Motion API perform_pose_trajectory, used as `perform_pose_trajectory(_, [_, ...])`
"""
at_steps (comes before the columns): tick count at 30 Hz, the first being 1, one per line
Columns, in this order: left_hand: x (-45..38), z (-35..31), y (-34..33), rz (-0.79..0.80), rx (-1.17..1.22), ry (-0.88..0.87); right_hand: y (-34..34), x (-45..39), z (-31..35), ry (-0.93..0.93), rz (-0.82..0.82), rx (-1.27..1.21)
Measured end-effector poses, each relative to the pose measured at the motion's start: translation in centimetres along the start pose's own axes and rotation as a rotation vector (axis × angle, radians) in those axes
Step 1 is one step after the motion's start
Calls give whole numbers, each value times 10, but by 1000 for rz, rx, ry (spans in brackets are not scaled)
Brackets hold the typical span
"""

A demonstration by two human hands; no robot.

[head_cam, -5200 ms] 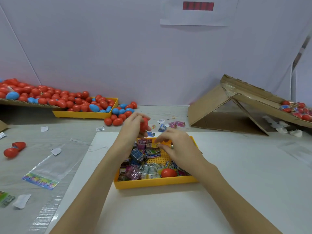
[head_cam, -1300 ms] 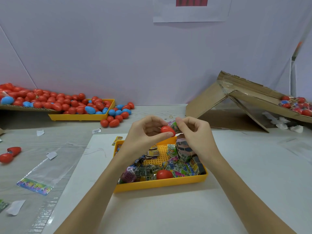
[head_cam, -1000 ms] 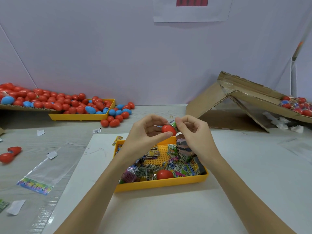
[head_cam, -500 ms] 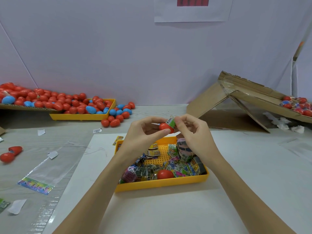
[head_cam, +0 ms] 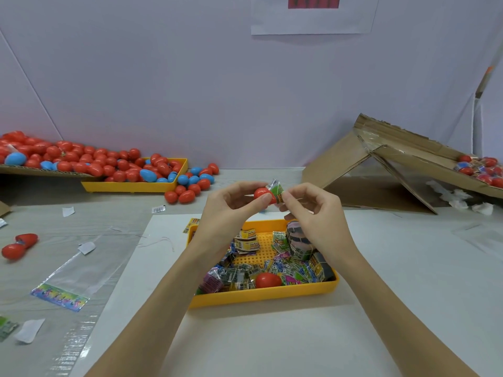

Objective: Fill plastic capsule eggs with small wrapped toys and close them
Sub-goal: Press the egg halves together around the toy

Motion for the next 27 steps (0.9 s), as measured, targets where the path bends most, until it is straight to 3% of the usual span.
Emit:
perform_pose_trajectory(5, [0,-2,1,0,-14,-32,-1,2,1,30,15,59])
perform_pose_trajectory(14, [3,-5,3,11,-143,-211,-2,4,6,-254,94,-307])
perform_pose_trajectory(19, [5,-7,2,-23,-299,-397,-1,5,5,-283,128,-331])
perform_pose_trajectory(27, [10,-14,-2,-121,-485,-619,-4,3,1,-453,242,-645])
Point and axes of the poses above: each hand's wrist, its own x-axis away from the middle knuckle, its own y-axis out of the back of the hand, z = x × y, the point moved 2 cm from there along -x, towards the middle knuckle, and after that the axes turned 3 degrees about -z, right-handed, at the moved point
